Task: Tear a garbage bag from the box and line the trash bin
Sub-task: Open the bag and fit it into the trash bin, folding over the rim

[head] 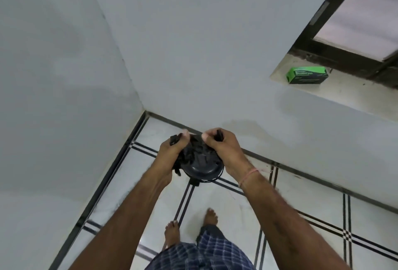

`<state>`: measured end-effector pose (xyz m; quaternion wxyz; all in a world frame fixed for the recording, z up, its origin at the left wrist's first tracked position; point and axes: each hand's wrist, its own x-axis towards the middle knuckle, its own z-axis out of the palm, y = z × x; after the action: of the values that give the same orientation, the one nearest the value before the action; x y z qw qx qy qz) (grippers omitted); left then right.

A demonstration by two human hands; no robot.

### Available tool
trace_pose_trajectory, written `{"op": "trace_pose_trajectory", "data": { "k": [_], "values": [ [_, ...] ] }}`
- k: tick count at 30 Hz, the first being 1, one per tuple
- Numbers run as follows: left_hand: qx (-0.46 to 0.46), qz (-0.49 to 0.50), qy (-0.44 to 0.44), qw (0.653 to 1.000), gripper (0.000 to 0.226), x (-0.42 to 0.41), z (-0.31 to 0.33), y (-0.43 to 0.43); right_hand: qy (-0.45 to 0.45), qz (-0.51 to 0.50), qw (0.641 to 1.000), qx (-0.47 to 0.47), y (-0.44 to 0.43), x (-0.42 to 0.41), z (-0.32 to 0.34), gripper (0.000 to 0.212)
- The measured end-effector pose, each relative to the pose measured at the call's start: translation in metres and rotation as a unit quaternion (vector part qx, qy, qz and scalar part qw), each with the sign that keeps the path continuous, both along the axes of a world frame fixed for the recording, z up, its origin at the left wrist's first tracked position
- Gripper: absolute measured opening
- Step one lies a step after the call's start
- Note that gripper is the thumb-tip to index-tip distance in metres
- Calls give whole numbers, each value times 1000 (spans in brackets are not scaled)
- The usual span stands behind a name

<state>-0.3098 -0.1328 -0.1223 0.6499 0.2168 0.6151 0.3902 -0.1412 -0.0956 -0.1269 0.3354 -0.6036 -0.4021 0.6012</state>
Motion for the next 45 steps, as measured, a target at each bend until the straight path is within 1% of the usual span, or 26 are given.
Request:
{"op": "trace_pose_trajectory", "data": {
  "k": [1, 2, 4, 6, 9, 12, 14, 15, 16, 17, 18, 19, 20, 21, 22, 24, 25, 27, 28, 30, 32, 38, 40, 42, 45],
  "values": [
    [-1, -13, 21, 1000, 48, -3, 0, -5, 11, 0, 1000, 0, -1, -5, 2, 18],
    [-1, 1, 31, 1000, 43, -7, -1, -8, 22, -1, 1000, 0, -3, -8, 2, 22],
    [-7, 60, 32, 998, 32, -16, -6, -14, 27, 3, 1000, -10, -7, -13, 5, 27],
    [-14, 98, 7, 995, 35, -24, -9, -20, 40, -6, 998, -40, -16, -15, 5, 25],
    [-17, 134, -32, 990, 39, -26, -8, -29, 92, -39, 993, -67, -32, -13, 5, 20],
    [-27, 167, -19, 985, 46, -23, -6, -38, 142, -62, 986, -67, -37, -12, 7, 25],
    [-36, 174, 8, 984, 47, -25, -8, -44, 167, -69, 982, -63, -40, -13, 9, 21],
    [-36, 163, 23, 986, 47, -26, -8, -47, 167, -69, 982, -57, -41, -13, 10, 17],
    [-25, 144, 33, 989, 50, -27, -8, -49, 161, -66, 984, -46, -42, -13, 11, 15],
    [-4, 122, 45, 991, 60, -27, -7, -52, 152, -57, 986, -36, -43, -12, 13, 14],
    [19, 95, 81, 992, 74, -26, -6, -55, 144, -42, 988, -26, -43, -12, 15, 13],
    [45, 71, 140, 987, 89, -26, -4, -58, 138, -22, 990, -17, -43, -12, 19, 11],
    [79, 52, 196, 976, 96, -25, 0, -62, 134, 4, 991, -7, -43, -12, 22, 9],
    [117, 31, 228, 966, 94, -22, 6, -64, 131, 31, 991, 1, -44, -12, 26, 8],
    [148, 8, 221, 964, 82, -18, 13, -63, 124, 57, 991, 11, -43, -12, 27, 8],
    [182, -45, 140, 972, 51, -11, 27, -59, 109, 99, 989, 21, -43, -13, 31, 14],
    [193, -64, 107, 973, 40, -9, 30, -55, 101, 116, 988, 23, -43, -13, 33, 16],
    [205, -70, 74, 973, 27, -11, 29, -45, 91, 124, 988, 26, -40, -11, 34, 18],
    [205, -54, 69, 975, 23, -13, 26, -43, 96, 116, 988, 27, -39, -10, 33, 16],
    [194, -15, 71, 978, 21, -17, 20, -40, 110, 90, 989, 29, -38, -9, 30, 8],
    [188, 2, 69, 980, 21, -20, 20, -40, 113, 66, 991, 27, -39, -9, 25, 3],
    [151, -6, 21, 988, 19, -27, 16, -39, 151, -75, 986, -7, -44, -22, 21, 7],
    [139, 15, 7, 990, 21, -29, 15, -37, 192, -73, 978, -31, -46, -25, 23, 11],
    [131, 41, 1, 991, 21, -34, 13, -34, 230, -50, 970, -57, -47, -26, 25, 14],
    [134, 65, 18, 989, 22, -39, 9, -30, 216, -33, 973, -76, -49, -25, 28, 16]
  ]
}}
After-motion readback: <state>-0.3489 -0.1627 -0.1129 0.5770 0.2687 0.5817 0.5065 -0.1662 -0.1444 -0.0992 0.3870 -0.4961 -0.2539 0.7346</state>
